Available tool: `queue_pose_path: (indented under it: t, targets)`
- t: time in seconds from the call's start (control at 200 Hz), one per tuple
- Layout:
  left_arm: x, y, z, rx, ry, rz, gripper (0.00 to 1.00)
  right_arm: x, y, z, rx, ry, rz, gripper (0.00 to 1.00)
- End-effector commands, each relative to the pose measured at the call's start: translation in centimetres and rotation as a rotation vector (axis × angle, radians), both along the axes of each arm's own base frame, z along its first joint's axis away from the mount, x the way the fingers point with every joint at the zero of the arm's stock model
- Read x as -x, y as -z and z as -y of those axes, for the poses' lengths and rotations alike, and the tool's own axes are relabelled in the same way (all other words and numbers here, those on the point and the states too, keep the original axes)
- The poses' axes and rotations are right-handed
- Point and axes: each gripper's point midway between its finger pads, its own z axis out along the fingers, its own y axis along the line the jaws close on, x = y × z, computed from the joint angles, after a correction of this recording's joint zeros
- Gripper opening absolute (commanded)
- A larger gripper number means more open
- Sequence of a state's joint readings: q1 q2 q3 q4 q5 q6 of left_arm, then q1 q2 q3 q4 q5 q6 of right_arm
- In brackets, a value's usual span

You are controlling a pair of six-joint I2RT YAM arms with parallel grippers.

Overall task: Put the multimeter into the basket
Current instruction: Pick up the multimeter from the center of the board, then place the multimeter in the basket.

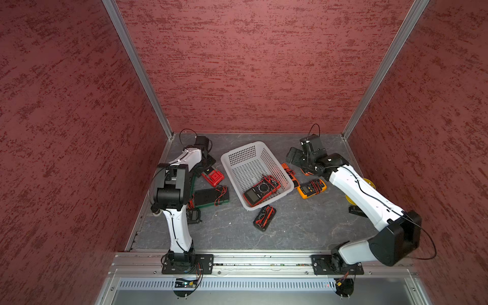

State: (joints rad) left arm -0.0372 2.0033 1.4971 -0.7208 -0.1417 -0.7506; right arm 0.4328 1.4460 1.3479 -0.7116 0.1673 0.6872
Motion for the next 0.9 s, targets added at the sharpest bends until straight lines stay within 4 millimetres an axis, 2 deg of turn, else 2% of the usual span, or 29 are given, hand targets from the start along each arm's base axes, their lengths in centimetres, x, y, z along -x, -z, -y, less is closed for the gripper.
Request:
queue_pose_path:
  t: [0.0, 0.105, 0.215, 0.336, 0.421, 0.711, 0.781, 0.897]
  targets:
    - [-3.5, -9.0, -0.7, -0.106, 0.132, 0.233, 0.07, -0.3, -1.3, -0.2, 0.005, -0.025, 0.026, 0.99]
    - [-5.0, -13.0, 0.4, -0.149, 0.306, 0.343, 0.00, -0.4, -1.9, -0.5, -0.017, -0.041, 0.064, 0.99]
    - [-6.0, -16.9, 2.6, -0.184, 0.522, 0.466, 0.00, -0.4, -2.6, -0.7, -0.038, -0.046, 0.104, 0.99]
    - [-6.2, -20.6, 6.6, -0.204, 0.787, 0.589, 0.00, -0.3, -3.3, -0.4, -0.050, -0.030, 0.137, 0.99]
    - [-6.0, -22.1, 9.6, -0.218, 0.943, 0.629, 0.00, -0.2, -3.8, 0.1, -0.053, -0.009, 0.156, 0.99]
    - [-4.2, -23.3, 21.9, -0.126, 1.322, 0.719, 0.00, 1.2, -3.9, 3.6, -0.035, 0.165, 0.187, 0.99]
    - [-3.7, -22.6, 24.4, -0.101, 1.398, 0.712, 0.00, 1.8, -4.0, 4.3, -0.033, 0.190, 0.193, 0.99]
    - [-3.4, -20.5, 27.0, -0.076, 1.478, 0.667, 0.00, 2.8, -4.2, 5.5, -0.020, 0.230, 0.202, 0.99]
